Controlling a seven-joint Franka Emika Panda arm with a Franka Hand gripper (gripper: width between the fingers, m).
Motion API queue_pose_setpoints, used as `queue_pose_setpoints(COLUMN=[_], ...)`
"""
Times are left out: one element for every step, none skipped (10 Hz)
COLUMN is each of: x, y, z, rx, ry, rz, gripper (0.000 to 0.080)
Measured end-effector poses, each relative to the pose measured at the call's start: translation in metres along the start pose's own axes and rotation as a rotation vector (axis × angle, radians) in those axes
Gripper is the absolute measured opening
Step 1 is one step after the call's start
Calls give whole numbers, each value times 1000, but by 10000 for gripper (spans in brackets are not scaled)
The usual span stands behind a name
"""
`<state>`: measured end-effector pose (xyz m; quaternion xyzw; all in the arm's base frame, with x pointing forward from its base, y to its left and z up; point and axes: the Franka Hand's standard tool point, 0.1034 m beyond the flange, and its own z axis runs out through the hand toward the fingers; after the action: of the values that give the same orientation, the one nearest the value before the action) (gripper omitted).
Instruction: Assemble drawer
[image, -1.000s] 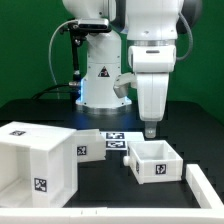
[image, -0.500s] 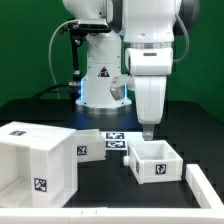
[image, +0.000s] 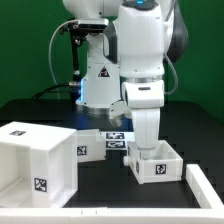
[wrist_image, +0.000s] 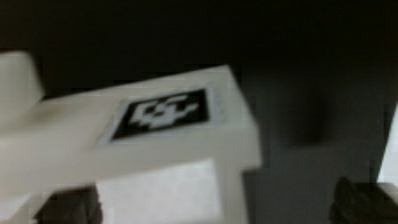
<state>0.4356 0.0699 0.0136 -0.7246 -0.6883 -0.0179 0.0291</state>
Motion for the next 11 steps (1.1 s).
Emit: queue_pose_setpoints(x=[0, 0, 0, 0, 0, 0, 0, -2, -6, -9, -15], y=[2, 1, 1, 0, 0, 0, 0, -2, -13, -28, -44], z=[-2, -1, -1, 0, 0, 0, 0, 0, -4, -10, -13], rx=[-3, -1, 0, 1, 1, 2, 2, 4, 10, 17, 27], ry=[0, 0, 0, 0, 0, 0, 0, -2, -8, -16, -23], rz=[1, 2, 2, 2, 3, 3, 3, 0, 2, 0, -6], gripper=[604, 604, 437, 286, 286, 106, 35, 35, 35, 35, 35])
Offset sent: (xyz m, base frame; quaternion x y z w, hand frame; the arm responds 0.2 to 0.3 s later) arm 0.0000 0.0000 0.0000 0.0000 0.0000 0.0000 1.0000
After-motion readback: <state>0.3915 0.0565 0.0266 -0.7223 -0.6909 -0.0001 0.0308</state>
